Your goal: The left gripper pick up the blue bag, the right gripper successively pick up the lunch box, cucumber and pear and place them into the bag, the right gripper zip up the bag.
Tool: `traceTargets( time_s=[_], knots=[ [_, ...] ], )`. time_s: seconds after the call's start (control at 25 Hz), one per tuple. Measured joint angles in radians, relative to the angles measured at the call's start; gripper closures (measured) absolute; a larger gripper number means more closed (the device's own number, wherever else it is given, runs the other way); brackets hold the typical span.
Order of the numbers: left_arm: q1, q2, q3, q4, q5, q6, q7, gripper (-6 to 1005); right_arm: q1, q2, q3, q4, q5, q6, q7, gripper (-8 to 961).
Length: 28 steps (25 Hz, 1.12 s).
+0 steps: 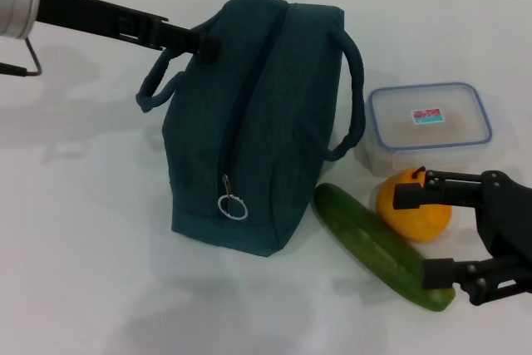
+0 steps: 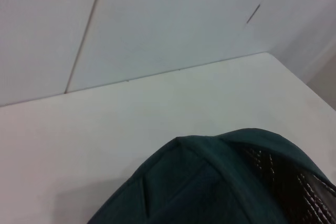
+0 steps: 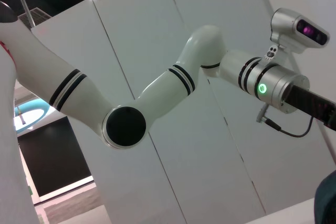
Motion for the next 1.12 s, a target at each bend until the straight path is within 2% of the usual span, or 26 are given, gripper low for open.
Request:
traceTargets(
  time_s=[0.2, 0.32, 0.52, 0.92, 1.12],
  knots=[
    [-0.016, 0.000, 0.008, -0.031, 0.002, 0.002, -0.005, 350, -0.001, 0.000, -0.003, 0.007, 0.000, 0.001, -0.006, 94],
    [-0.030, 0.008, 0.035, -0.059, 0.002, 0.004, -0.020, 529, -0.005, 0.000, 0.000, 0.015, -0.001, 0.001, -0.008, 94],
    [-0.069, 0.021, 0.069, -0.119, 0.031, 0.007, -0.051, 761, -0.020, -0.001, 0.006, 0.017, -0.002, 0.005, -0.020, 95],
    [-0.080, 0.010, 0.050, -0.123, 0.039, 0.007, -0.058, 849, -0.041, -0.002, 0.019, 0.031, 0.005, 0.012, -0.030, 97],
    [-0.060, 0.010, 0.004, -0.122, -0.012, 0.005, -0.049, 858, -0.050, 0.010, 0.136, 0.117, 0.010, 0.038, -0.056, 97]
  ],
)
